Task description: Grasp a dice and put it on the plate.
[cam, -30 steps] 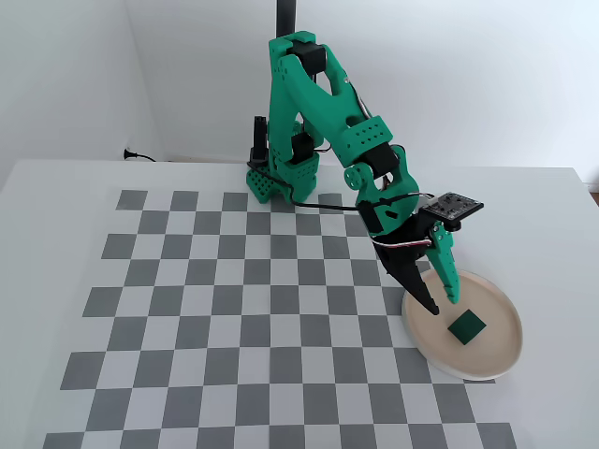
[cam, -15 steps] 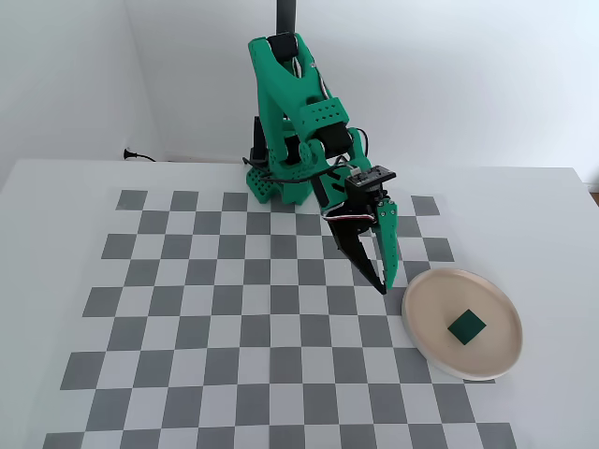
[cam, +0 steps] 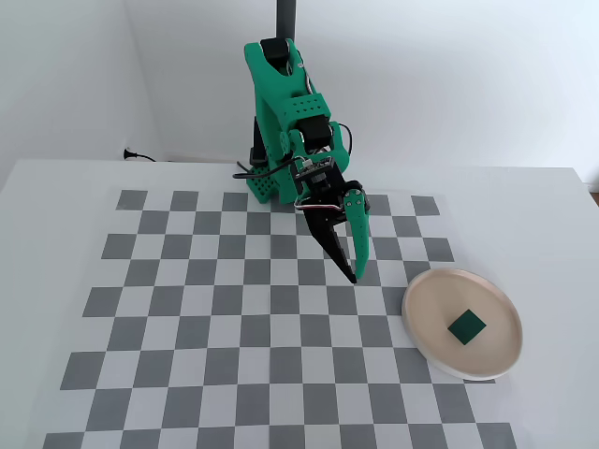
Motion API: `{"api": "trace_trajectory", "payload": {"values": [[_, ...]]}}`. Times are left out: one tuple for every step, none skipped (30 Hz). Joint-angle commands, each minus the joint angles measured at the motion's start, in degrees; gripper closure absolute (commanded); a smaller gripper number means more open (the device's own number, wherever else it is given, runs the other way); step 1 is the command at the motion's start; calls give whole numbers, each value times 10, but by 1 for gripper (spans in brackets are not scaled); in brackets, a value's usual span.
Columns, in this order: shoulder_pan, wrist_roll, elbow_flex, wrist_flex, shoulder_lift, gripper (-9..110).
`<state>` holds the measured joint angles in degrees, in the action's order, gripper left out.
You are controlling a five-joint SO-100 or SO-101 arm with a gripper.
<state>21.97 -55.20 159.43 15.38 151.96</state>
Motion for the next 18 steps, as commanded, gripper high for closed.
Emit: {"api": "trace_trajectory", "payload": {"values": [[-10,36,1,29,72,106],[-11,50,7,39,87,106],[-13,69,16,46,102,106],[-14,88,25,53,119,106],[-16,111,35,58,139,106],[-19,139,49,58,163,106],[-23,163,66,59,192,106],[-26,180,85,59,224,106],[-30,193,105,64,261,106],[-33,199,124,79,299,106],[-35,199,140,104,340,106],[-36,199,153,135,385,106],[-39,200,155,151,390,106],[-44,210,156,155,390,106],[-54,223,156,155,390,106],[-59,231,156,157,390,106],[-64,239,156,163,390,106],[-66,247,156,171,390,106]]}}
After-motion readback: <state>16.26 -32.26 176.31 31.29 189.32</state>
